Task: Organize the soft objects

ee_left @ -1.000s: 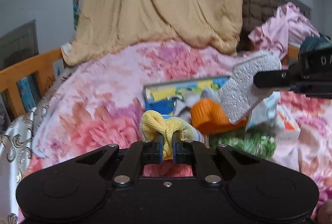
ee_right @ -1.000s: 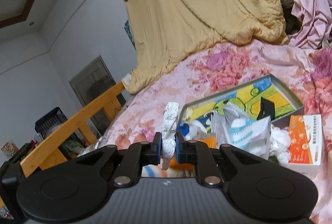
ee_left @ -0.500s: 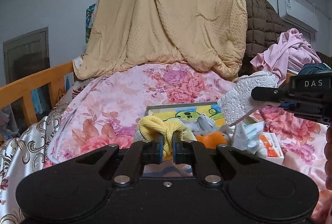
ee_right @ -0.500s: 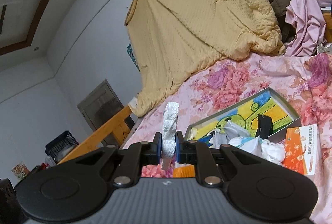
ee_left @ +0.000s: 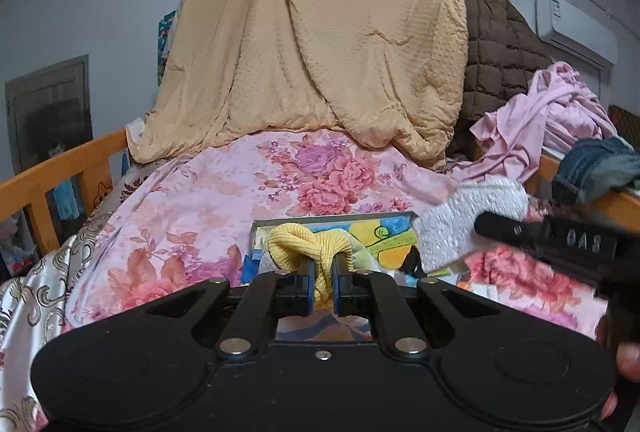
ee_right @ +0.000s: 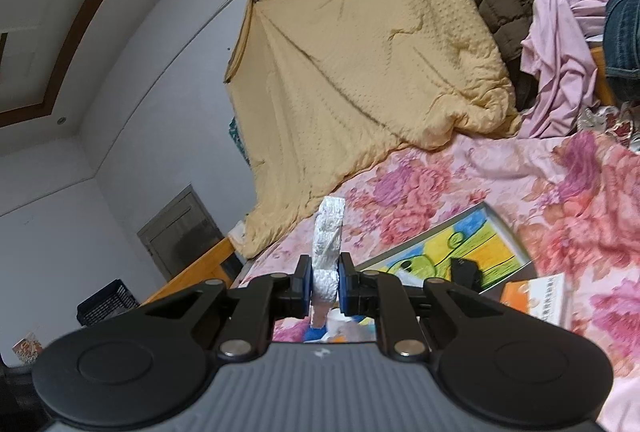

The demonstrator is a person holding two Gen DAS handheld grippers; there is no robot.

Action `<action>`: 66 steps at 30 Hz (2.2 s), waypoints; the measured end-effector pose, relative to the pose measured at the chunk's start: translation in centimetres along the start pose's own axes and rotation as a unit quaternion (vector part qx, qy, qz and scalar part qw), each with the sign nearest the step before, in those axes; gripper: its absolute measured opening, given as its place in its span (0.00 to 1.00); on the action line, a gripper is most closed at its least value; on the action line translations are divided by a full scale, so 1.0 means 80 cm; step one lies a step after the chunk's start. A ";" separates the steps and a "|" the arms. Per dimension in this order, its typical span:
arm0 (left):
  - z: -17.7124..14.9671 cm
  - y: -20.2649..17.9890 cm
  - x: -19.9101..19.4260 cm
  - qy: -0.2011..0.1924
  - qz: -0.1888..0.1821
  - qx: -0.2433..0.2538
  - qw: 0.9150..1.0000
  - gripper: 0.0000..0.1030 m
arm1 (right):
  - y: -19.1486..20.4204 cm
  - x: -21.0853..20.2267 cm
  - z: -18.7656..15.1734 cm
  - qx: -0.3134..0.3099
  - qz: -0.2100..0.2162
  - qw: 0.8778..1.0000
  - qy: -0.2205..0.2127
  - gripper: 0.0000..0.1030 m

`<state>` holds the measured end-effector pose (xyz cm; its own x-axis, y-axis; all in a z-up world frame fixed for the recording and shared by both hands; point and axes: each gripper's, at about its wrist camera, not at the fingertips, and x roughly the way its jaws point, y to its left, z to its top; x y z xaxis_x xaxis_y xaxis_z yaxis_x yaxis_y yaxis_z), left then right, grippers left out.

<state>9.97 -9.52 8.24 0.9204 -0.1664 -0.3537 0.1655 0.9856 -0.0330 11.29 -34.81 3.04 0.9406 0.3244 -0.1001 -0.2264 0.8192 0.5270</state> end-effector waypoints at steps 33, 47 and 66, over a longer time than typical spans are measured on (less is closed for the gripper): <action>0.094 -0.016 0.247 -0.014 -0.053 -0.048 0.997 0.08 | -0.120 0.162 0.022 -0.009 -0.046 0.998 0.039 0.14; 0.033 -0.031 0.354 0.077 -0.078 -0.058 0.992 0.09 | -0.144 0.229 0.011 -0.059 -0.075 0.987 0.126 0.15; -0.009 -0.031 0.393 0.199 -0.062 -0.043 0.977 0.13 | -0.161 0.263 0.011 -0.104 -0.116 0.979 0.132 0.17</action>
<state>38.25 -17.20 -3.48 0.6816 -0.2773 -0.6772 0.2200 0.9603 -0.1717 34.20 -38.95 -5.13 0.8813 0.2059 -0.4254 -0.0861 0.9550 0.2839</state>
